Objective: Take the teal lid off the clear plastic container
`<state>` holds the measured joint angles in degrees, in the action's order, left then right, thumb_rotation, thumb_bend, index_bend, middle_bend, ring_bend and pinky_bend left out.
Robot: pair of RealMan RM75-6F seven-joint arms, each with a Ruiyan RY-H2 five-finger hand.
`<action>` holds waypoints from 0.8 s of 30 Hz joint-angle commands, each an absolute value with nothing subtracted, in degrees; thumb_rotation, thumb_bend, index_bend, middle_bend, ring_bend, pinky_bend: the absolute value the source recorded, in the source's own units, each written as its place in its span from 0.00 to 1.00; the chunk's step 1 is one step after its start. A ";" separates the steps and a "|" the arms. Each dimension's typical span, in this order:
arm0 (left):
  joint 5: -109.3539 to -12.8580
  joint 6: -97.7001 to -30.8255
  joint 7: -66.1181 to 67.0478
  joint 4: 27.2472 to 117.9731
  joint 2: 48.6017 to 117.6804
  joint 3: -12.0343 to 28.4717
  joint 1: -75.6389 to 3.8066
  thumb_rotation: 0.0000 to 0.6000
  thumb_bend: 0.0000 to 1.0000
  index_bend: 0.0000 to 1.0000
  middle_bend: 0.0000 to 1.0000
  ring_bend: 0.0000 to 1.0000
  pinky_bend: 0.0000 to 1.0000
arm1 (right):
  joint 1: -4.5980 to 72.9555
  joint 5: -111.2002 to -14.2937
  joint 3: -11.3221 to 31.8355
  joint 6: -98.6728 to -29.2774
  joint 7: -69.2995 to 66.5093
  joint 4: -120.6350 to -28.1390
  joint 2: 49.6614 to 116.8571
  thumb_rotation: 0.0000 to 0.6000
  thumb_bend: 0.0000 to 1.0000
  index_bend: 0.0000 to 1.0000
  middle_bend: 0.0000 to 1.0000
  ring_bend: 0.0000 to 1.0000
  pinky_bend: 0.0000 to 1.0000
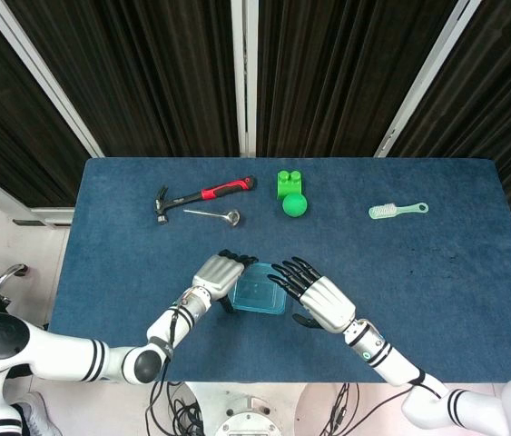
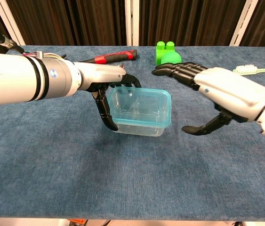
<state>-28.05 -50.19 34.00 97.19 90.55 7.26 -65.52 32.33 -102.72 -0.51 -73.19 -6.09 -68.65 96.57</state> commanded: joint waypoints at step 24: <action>-27.57 -50.72 33.20 97.34 90.48 6.72 -66.84 1.00 0.00 0.26 0.25 0.17 0.13 | 35.11 -103.95 -1.20 -77.31 -10.66 -58.64 104.50 1.00 0.13 0.00 0.00 0.00 0.00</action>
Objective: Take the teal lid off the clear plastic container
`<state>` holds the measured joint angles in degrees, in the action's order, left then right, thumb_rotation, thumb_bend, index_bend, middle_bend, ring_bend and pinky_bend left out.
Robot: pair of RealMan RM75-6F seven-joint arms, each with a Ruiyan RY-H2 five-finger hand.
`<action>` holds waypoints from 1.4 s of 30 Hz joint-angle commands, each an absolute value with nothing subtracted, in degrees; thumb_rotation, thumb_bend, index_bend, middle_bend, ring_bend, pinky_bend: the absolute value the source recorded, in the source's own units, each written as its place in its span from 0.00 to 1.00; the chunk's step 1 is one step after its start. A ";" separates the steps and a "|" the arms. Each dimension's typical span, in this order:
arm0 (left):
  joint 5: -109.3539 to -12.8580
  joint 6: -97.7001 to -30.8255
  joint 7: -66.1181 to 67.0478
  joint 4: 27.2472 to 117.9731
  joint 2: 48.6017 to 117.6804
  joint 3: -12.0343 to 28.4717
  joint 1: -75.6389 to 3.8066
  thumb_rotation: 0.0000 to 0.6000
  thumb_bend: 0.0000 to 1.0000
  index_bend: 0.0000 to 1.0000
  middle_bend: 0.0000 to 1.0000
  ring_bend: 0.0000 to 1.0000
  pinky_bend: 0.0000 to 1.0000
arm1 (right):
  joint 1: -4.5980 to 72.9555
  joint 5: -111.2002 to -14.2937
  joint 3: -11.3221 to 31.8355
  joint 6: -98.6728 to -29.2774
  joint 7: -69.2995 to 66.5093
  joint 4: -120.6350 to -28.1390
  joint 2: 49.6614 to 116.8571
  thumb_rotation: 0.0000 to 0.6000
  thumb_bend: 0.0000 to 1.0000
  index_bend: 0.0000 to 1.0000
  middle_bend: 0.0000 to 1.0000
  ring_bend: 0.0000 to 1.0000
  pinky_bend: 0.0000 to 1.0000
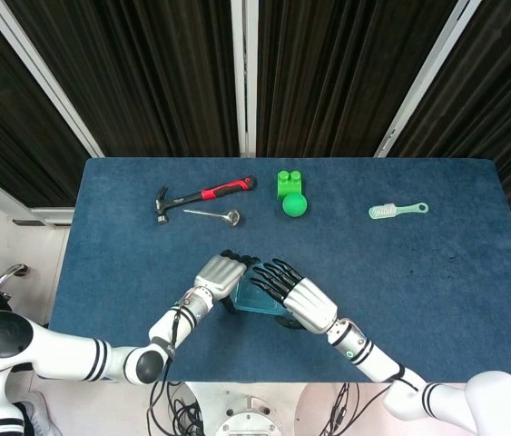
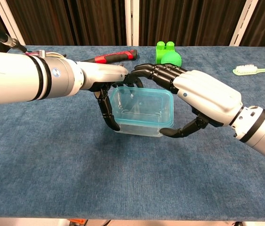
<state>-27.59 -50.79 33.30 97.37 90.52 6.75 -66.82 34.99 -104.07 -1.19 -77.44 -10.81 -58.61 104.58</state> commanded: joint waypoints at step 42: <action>-27.65 -51.52 33.07 96.15 91.17 5.73 -67.35 1.00 0.00 0.25 0.25 0.18 0.13 | 35.39 -102.25 -1.08 -78.70 -8.99 -62.47 101.80 1.00 0.13 0.00 0.00 0.00 0.00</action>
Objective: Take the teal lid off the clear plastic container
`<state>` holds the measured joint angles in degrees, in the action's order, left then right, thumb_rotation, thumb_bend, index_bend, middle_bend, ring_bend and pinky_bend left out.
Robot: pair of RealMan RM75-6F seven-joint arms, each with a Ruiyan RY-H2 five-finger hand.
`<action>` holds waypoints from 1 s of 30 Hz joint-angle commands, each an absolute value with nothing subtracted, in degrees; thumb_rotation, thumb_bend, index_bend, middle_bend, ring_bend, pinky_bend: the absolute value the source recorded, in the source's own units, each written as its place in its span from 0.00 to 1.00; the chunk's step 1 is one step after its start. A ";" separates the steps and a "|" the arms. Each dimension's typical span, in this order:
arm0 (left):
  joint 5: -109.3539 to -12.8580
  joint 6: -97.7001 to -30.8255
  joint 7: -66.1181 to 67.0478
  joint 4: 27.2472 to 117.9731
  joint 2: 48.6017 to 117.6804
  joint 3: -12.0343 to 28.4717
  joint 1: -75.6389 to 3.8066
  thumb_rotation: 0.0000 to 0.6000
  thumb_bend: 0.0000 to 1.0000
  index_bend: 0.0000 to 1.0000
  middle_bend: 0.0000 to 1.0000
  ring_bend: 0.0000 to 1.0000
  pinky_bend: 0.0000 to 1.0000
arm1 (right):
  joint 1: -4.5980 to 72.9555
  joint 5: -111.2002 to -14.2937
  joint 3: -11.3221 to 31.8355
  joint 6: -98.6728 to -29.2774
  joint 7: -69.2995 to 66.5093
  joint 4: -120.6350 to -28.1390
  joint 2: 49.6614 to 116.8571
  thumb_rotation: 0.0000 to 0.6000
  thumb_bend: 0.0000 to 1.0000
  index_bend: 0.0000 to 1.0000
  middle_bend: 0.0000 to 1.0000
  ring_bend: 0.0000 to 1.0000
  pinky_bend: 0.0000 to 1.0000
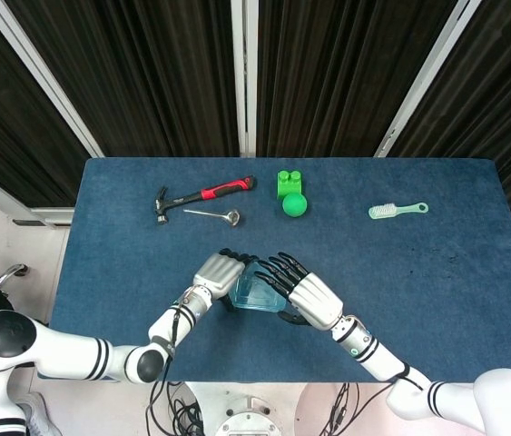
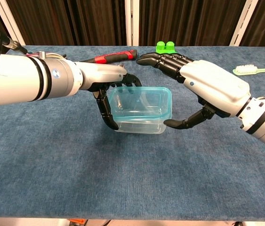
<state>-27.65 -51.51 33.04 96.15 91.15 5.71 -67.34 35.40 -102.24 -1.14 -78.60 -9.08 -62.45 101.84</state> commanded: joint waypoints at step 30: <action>-30.96 -49.64 27.13 99.69 87.54 6.71 -65.22 1.00 0.00 0.00 0.00 0.00 0.01 | 34.91 -103.37 -0.50 -85.83 -14.17 -48.87 109.91 1.00 0.36 0.66 0.13 0.00 0.00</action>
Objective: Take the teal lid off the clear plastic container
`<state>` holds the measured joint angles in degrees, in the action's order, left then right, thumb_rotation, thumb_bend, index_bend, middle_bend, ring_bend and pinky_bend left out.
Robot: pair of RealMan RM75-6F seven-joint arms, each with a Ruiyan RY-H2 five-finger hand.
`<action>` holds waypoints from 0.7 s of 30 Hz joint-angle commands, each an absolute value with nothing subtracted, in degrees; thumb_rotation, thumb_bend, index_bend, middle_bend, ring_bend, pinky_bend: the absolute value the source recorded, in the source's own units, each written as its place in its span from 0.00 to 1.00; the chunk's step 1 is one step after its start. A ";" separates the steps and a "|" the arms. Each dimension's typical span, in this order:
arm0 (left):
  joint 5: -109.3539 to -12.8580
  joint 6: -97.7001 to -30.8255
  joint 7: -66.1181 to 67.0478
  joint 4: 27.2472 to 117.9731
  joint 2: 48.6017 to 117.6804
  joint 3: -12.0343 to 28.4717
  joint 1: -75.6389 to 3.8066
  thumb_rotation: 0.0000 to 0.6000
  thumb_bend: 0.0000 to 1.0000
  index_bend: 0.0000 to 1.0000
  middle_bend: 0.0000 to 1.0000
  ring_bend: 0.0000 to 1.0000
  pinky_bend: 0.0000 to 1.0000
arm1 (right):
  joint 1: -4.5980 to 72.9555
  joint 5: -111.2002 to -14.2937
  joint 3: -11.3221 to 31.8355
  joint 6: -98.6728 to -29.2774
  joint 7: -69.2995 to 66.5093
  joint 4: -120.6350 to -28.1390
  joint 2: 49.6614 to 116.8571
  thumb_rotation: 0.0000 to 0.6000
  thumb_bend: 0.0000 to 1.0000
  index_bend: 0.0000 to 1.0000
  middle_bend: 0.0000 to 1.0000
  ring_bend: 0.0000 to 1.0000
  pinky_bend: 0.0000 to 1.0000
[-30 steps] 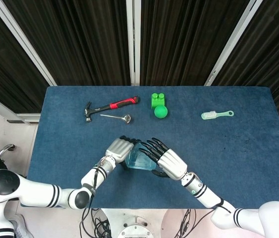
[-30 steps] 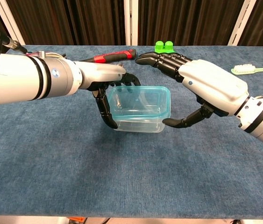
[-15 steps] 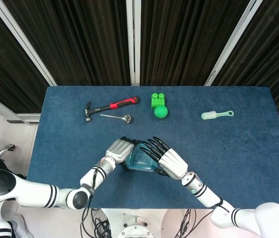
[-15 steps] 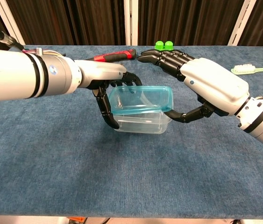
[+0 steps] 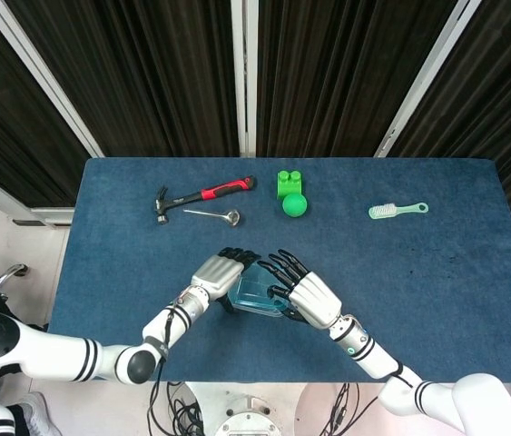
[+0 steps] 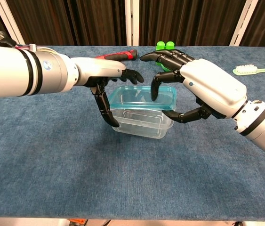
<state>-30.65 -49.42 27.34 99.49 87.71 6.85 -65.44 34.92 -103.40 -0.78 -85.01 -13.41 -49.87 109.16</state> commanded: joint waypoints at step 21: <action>-40.64 -64.57 24.58 106.09 79.62 3.15 -53.91 1.00 0.00 0.00 0.00 0.00 0.01 | 38.03 -101.54 5.55 -97.06 -19.79 -33.78 120.68 1.00 0.52 0.88 0.28 0.00 0.00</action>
<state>-39.73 -63.56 24.96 105.57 80.48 3.58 -54.86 37.50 -102.16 4.64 -96.14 -19.07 -34.80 119.72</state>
